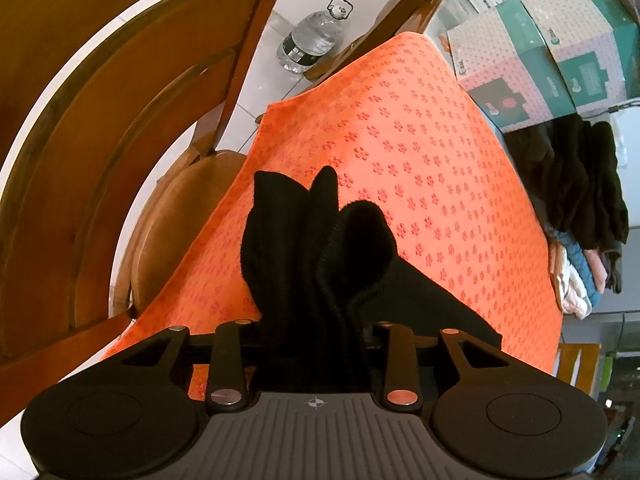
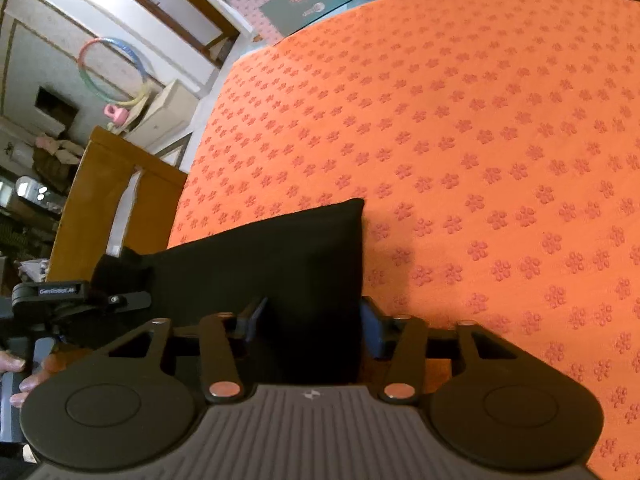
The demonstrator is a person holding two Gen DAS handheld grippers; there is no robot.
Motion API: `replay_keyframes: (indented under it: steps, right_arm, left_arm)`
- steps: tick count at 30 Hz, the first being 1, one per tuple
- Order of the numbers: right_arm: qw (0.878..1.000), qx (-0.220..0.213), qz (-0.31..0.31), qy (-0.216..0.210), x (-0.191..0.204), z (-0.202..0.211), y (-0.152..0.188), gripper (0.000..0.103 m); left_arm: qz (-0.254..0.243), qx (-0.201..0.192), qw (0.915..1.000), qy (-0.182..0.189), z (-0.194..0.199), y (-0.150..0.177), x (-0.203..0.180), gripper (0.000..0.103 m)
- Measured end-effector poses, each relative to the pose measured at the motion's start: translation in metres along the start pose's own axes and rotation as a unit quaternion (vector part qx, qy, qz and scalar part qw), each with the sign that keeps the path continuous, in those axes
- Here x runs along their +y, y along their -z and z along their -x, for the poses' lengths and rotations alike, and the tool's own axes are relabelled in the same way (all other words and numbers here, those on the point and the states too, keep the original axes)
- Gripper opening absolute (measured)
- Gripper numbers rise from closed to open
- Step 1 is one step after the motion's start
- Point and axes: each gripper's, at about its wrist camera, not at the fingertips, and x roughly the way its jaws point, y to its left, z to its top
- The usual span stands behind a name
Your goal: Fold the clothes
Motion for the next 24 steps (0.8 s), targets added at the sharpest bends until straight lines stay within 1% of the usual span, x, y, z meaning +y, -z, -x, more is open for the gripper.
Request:
replay_keyframes:
  steps: [4,6,10,11,12,14,18,20,24]
  right_arm:
    - [1.000,-0.002,-0.015,-0.003,0.001,-0.003,0.001,0.049]
    - [1.000,-0.004,-0.025,-0.006,0.000,-0.006,0.000,0.052]
    - [0.999,-0.008,-0.035,-0.011,0.001,-0.010,-0.002,0.055]
    - [0.999,-0.009,-0.033,-0.008,0.003,-0.011,-0.002,0.052]
    - [0.999,-0.010,-0.032,-0.005,0.004,-0.012,-0.002,0.040]
    - [0.999,-0.011,-0.031,0.002,0.006,-0.013,-0.001,0.023]
    - [0.999,-0.031,-0.040,0.004,0.014,-0.006,0.004,0.020]
    - [0.998,-0.041,-0.041,0.002,0.019,0.002,0.008,0.020]
    - [0.998,-0.059,-0.038,0.007,0.027,0.023,0.013,0.020]
  left_arm:
    - [-0.014,-0.002,0.9999,0.000,-0.001,0.002,-0.004,0.041]
    - [-0.021,-0.002,0.9998,0.002,-0.001,0.003,-0.006,0.041]
    - [-0.033,-0.003,0.9995,0.003,-0.003,0.006,-0.008,0.038]
    - [-0.034,-0.004,0.9994,0.003,-0.003,0.007,-0.009,0.037]
    - [-0.035,-0.005,0.9994,0.003,-0.003,0.007,-0.009,0.034]
    - [-0.037,-0.011,0.9993,0.003,-0.001,0.009,-0.009,0.031]
    - [-0.045,-0.027,0.9986,0.010,0.009,0.013,-0.015,0.028]
    - [-0.060,-0.036,0.9975,0.013,0.017,0.018,-0.022,0.028]
    - [-0.087,-0.037,0.9953,0.021,0.030,0.028,-0.038,0.028]
